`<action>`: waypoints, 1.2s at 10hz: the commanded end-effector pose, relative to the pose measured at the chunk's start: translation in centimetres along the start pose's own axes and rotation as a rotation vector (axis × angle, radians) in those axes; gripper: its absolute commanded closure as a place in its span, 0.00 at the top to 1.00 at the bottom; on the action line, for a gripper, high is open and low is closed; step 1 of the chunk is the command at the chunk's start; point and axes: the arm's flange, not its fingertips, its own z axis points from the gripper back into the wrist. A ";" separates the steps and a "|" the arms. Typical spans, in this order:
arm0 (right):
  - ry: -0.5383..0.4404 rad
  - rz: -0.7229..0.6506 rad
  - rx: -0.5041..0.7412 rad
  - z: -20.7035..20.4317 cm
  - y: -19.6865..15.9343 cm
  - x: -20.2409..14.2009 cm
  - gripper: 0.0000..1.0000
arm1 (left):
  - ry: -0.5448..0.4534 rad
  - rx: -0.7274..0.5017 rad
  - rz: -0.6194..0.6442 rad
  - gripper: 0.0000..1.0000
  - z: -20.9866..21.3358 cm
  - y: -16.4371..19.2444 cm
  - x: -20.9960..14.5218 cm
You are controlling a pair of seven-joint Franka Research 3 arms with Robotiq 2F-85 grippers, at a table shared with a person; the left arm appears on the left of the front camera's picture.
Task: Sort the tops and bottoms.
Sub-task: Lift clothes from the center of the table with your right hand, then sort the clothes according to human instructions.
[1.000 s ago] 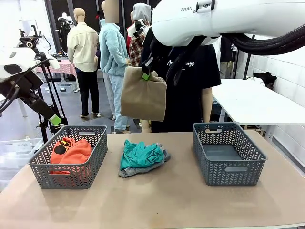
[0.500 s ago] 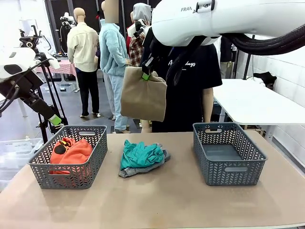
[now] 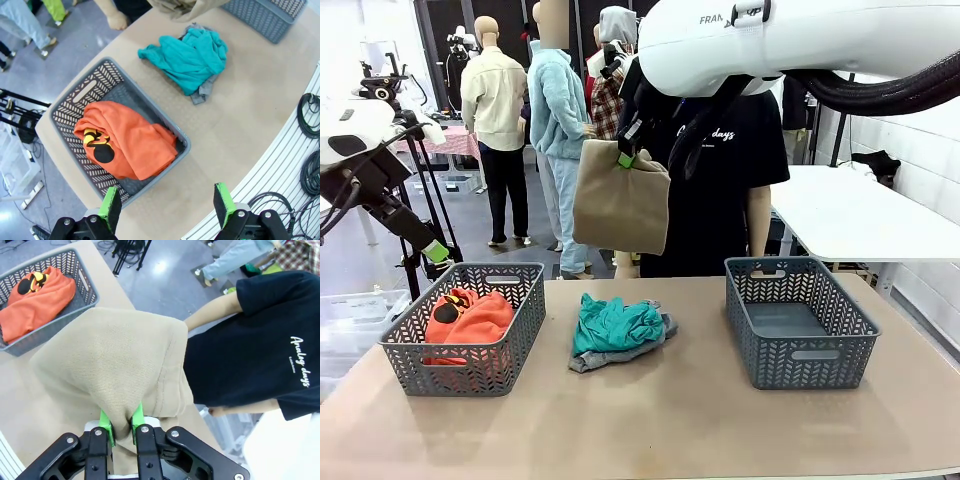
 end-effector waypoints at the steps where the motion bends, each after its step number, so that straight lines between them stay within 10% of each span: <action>1: -0.002 -0.005 -0.007 0.2 -0.1 0.3 0.00 | -0.011 -0.008 0.011 0.96 0.0 0.0 -0.1; 12: -0.002 -0.005 -0.007 0.2 -0.1 0.3 0.00 | -0.011 -0.008 0.011 0.96 0.0 0.0 -0.1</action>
